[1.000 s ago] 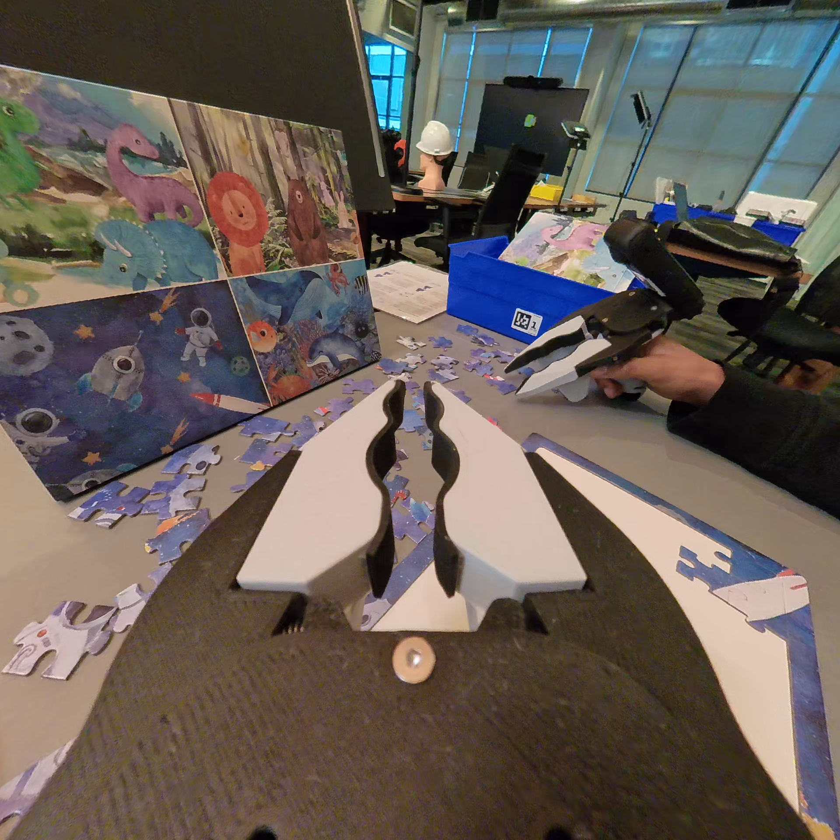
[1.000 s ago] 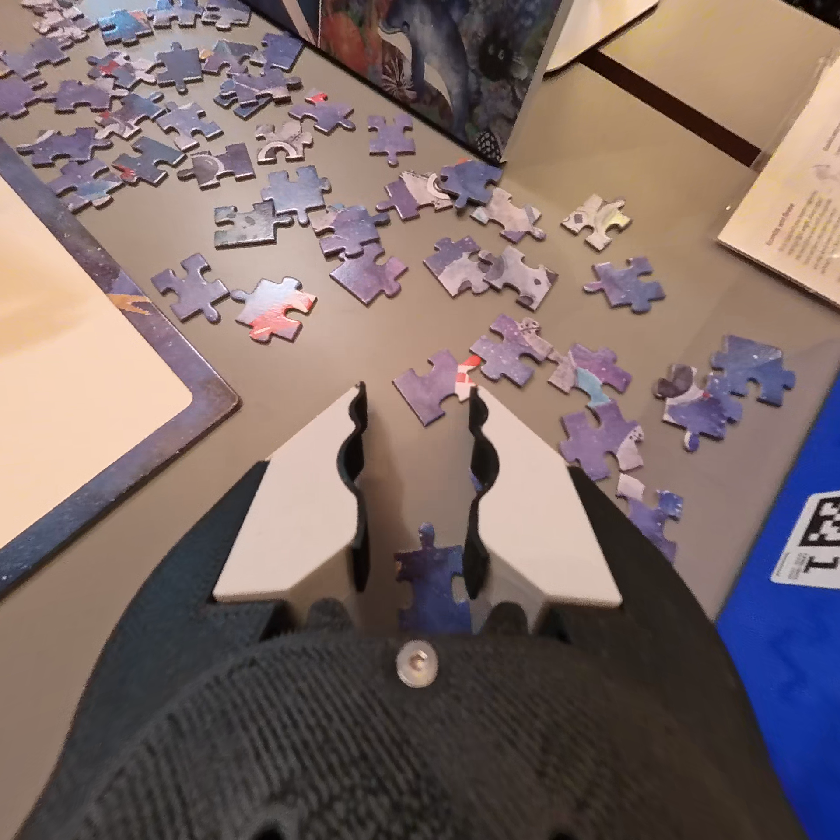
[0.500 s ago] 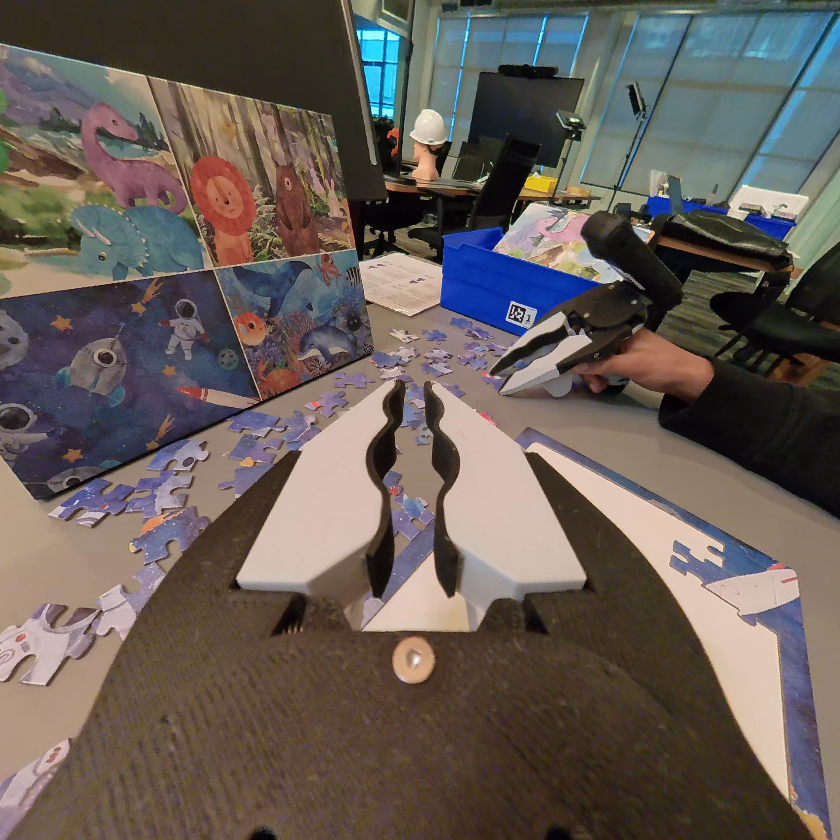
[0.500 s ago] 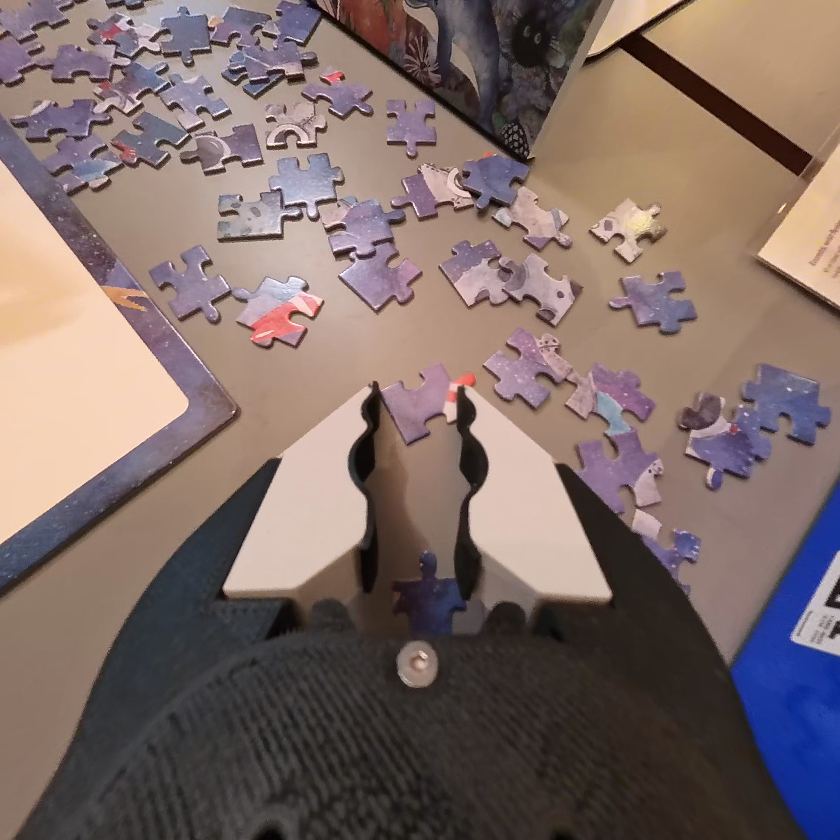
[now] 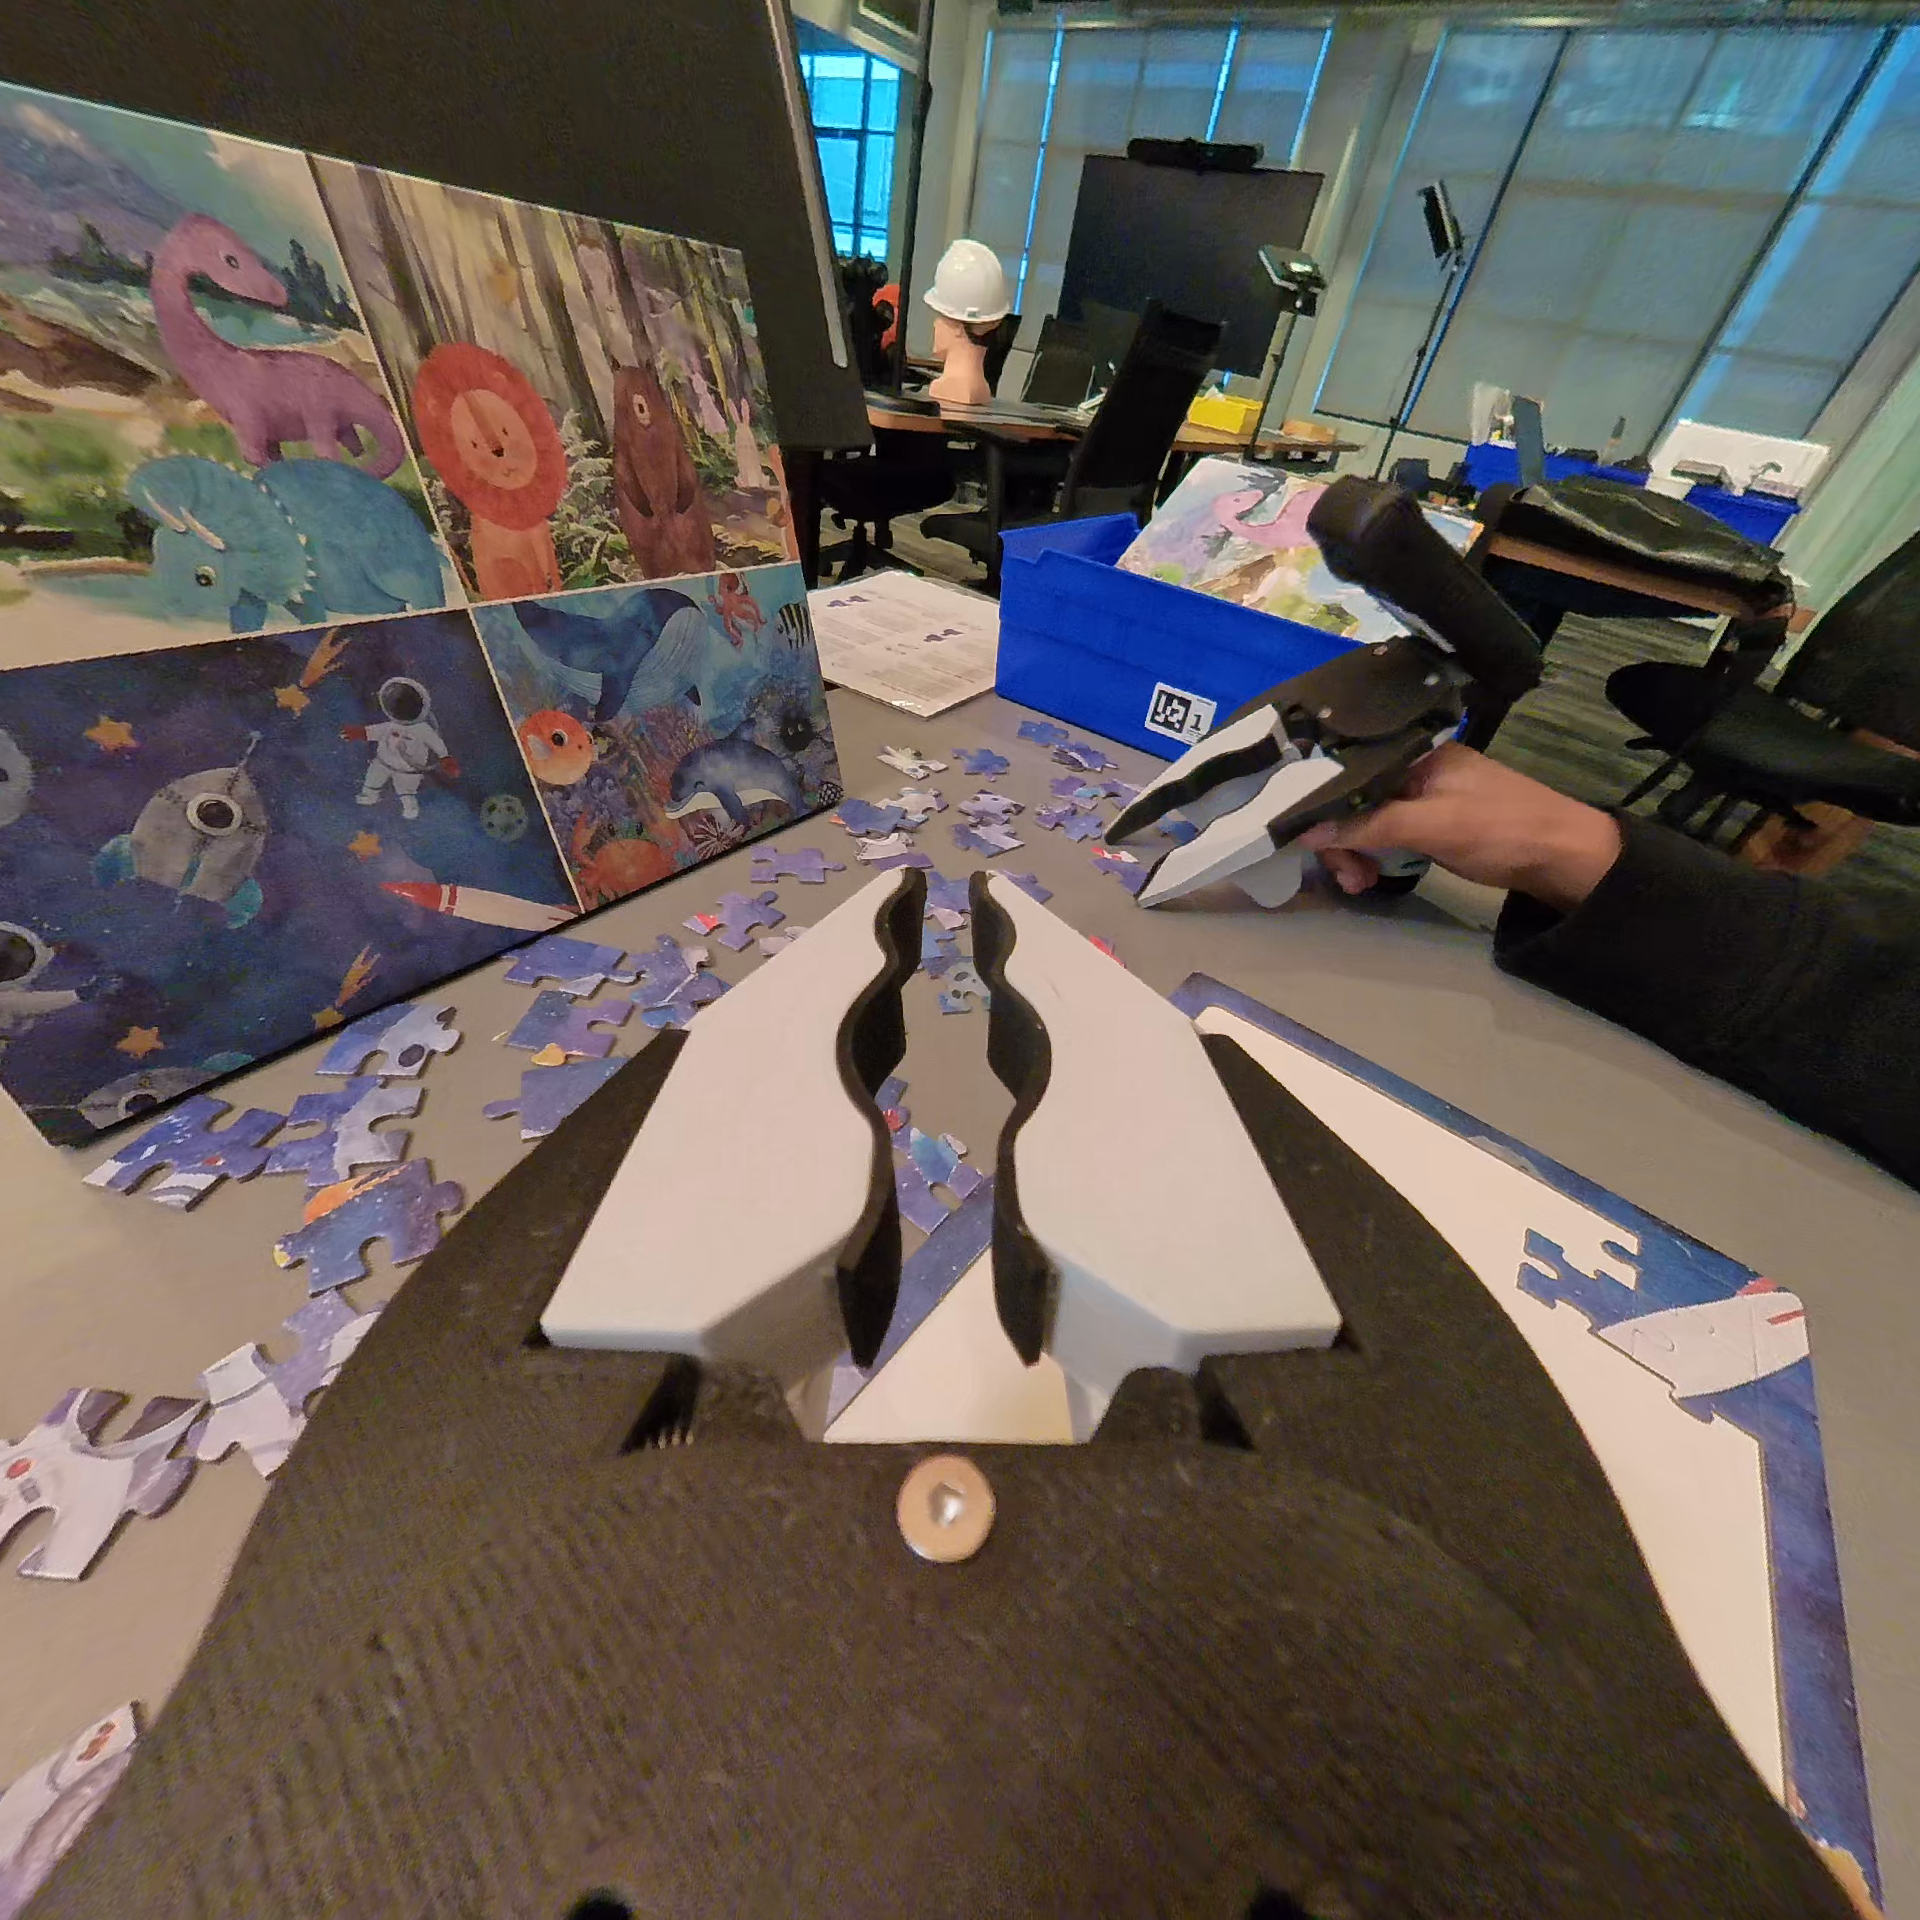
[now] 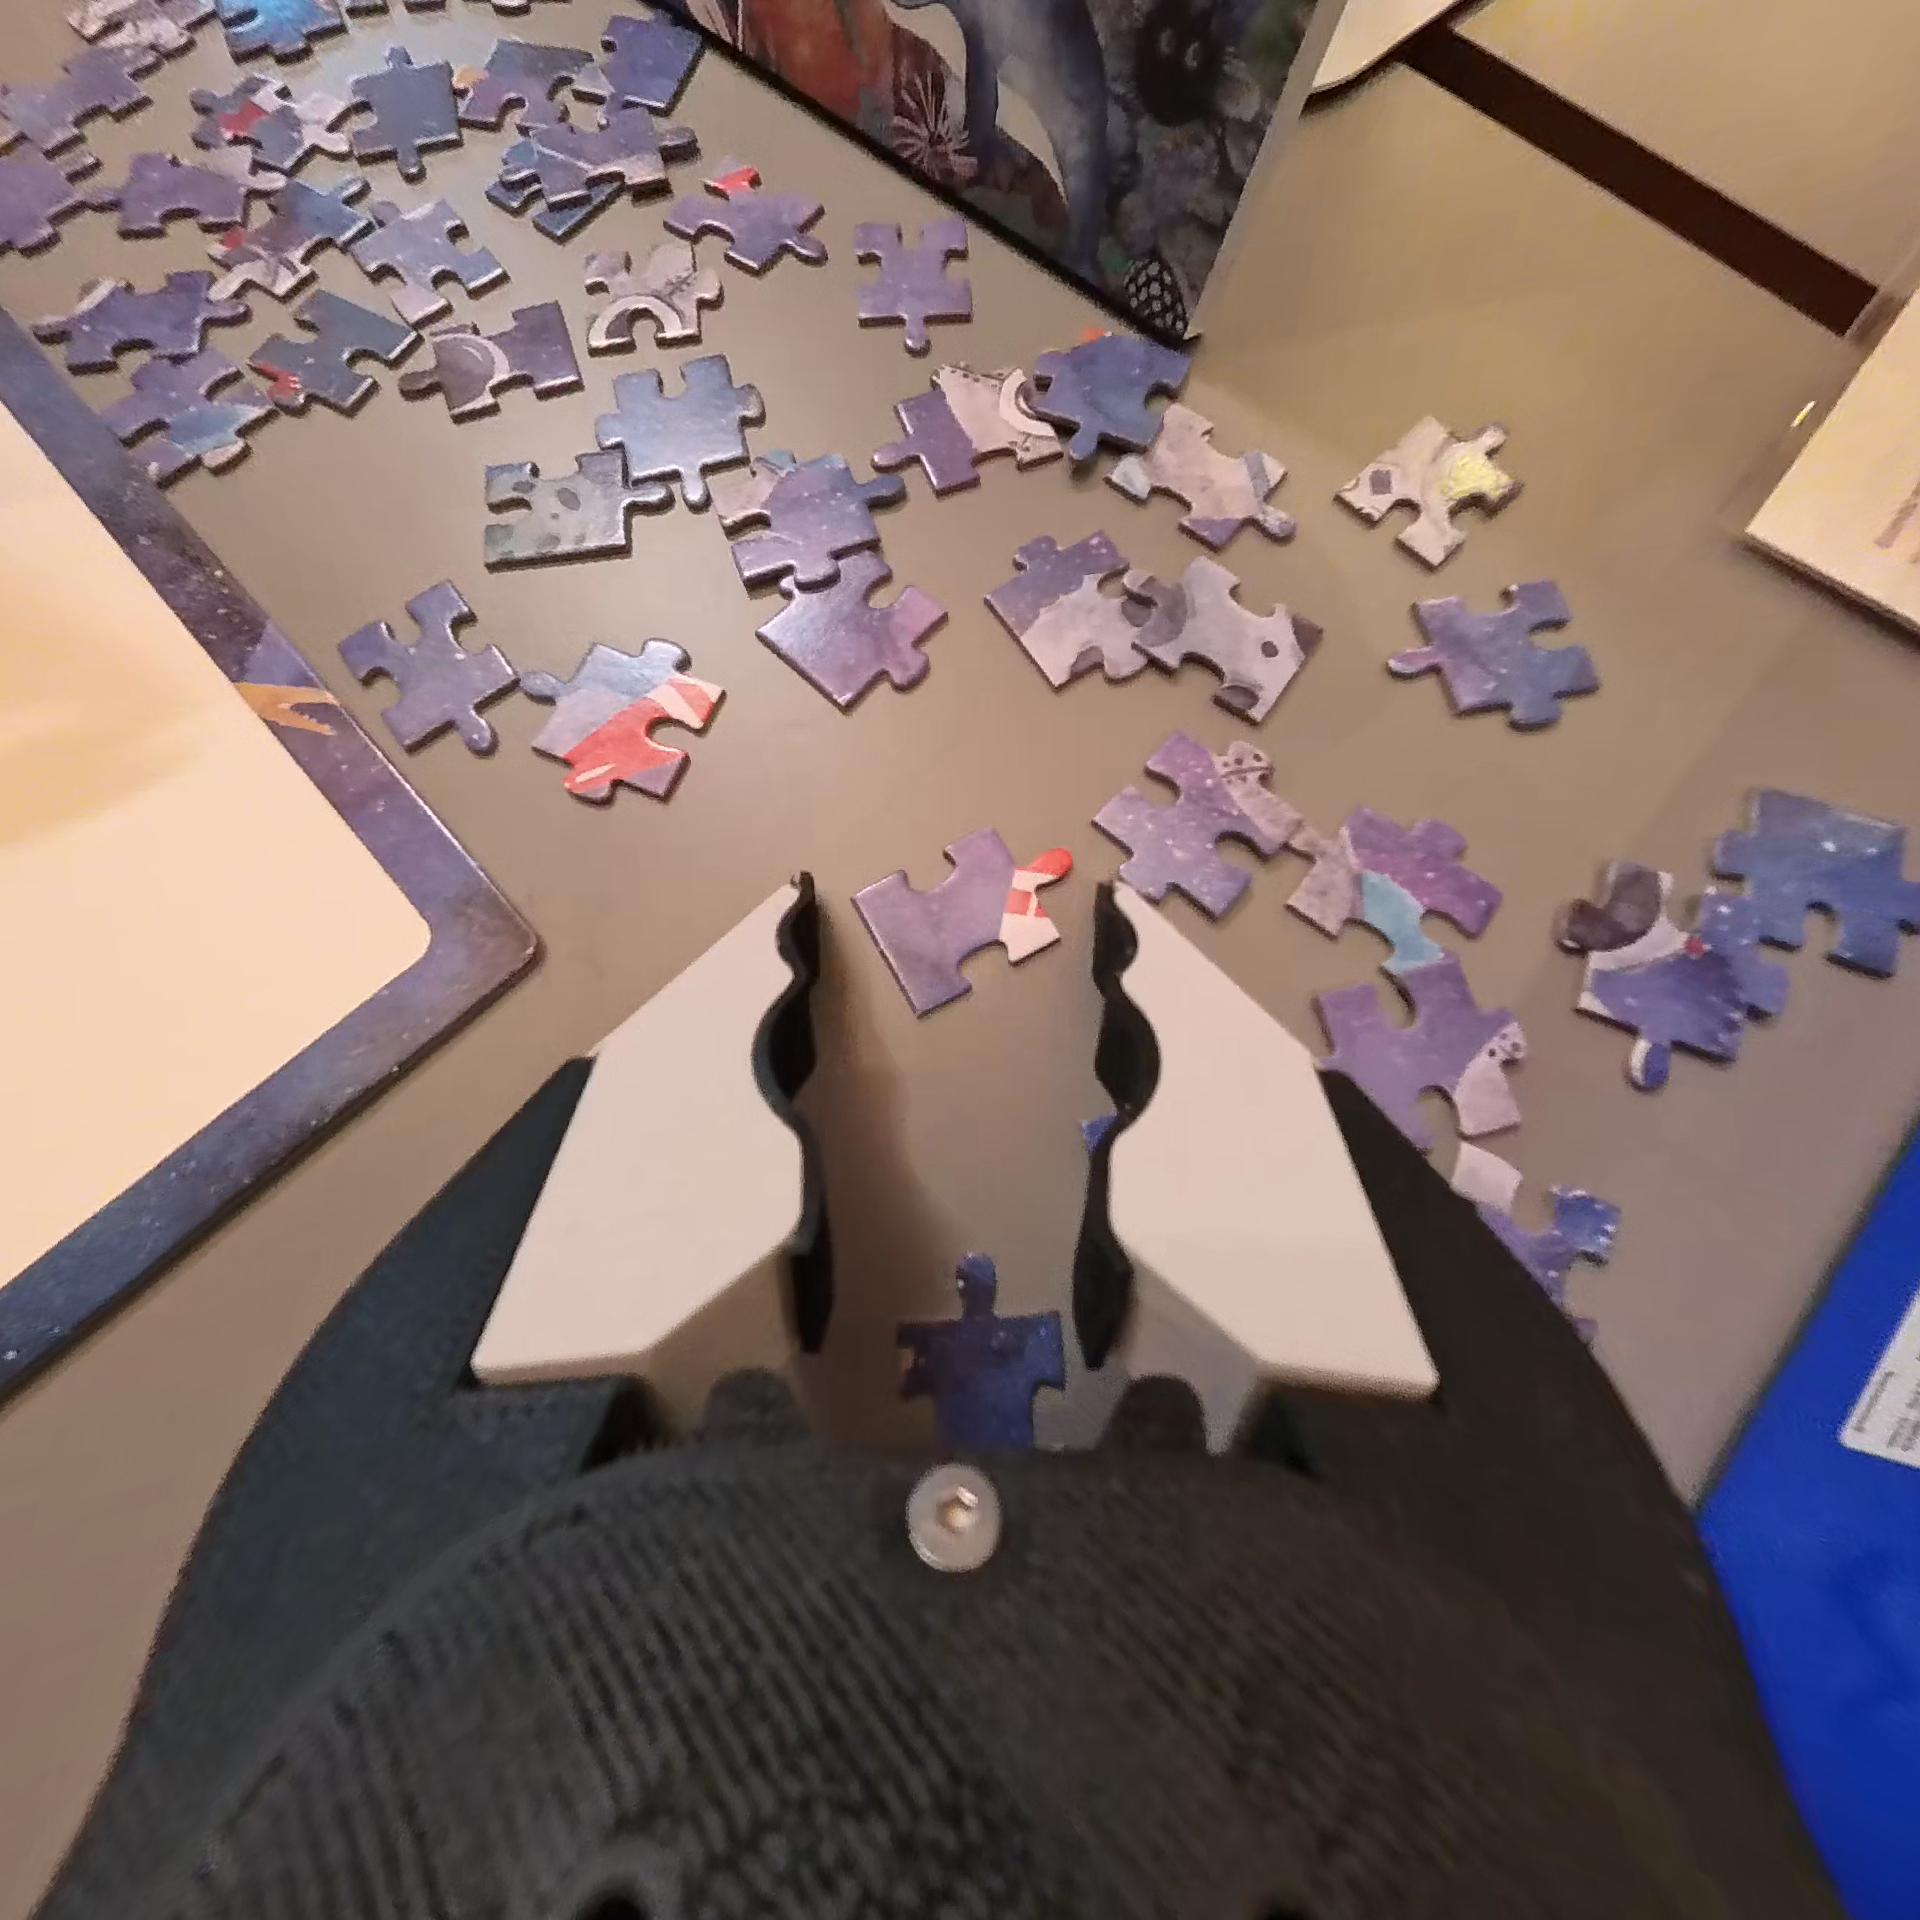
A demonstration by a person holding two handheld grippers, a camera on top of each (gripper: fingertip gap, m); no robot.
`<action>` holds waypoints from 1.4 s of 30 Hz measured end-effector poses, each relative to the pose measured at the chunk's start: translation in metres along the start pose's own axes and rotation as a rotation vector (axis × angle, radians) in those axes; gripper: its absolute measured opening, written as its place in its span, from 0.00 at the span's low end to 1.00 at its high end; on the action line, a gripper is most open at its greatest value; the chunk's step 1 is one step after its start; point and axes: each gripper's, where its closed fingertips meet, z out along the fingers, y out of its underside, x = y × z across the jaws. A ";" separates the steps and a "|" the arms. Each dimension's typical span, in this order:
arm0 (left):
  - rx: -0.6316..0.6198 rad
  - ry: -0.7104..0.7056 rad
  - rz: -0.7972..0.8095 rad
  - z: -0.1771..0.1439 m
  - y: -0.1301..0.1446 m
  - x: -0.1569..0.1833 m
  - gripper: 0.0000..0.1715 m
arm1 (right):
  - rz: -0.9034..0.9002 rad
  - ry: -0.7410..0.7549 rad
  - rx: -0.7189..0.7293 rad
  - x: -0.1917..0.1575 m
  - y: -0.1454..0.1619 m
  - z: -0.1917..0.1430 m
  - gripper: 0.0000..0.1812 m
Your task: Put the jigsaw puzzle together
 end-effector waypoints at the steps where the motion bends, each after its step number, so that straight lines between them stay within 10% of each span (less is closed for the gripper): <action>1: 0.000 -0.001 -0.001 0.000 0.000 0.000 0.04 | -0.009 0.005 -0.002 0.000 0.001 -0.001 0.27; 14: 0.005 0.001 -0.008 -0.001 -0.001 -0.001 0.04 | -0.056 -0.102 0.034 -0.025 -0.003 -0.013 0.04; 25: -0.004 0.003 -0.010 0.000 0.001 -0.001 0.04 | -0.026 0.064 -0.002 0.009 0.003 -0.004 0.37; 32: -0.001 -0.002 -0.015 0.000 0.001 -0.003 0.04 | 0.027 -0.200 -0.051 -0.035 0.010 -0.018 0.23; 42: -0.007 0.005 -0.010 0.001 0.002 -0.001 0.05 | -0.008 -0.078 -0.010 -0.036 0.000 -0.011 0.32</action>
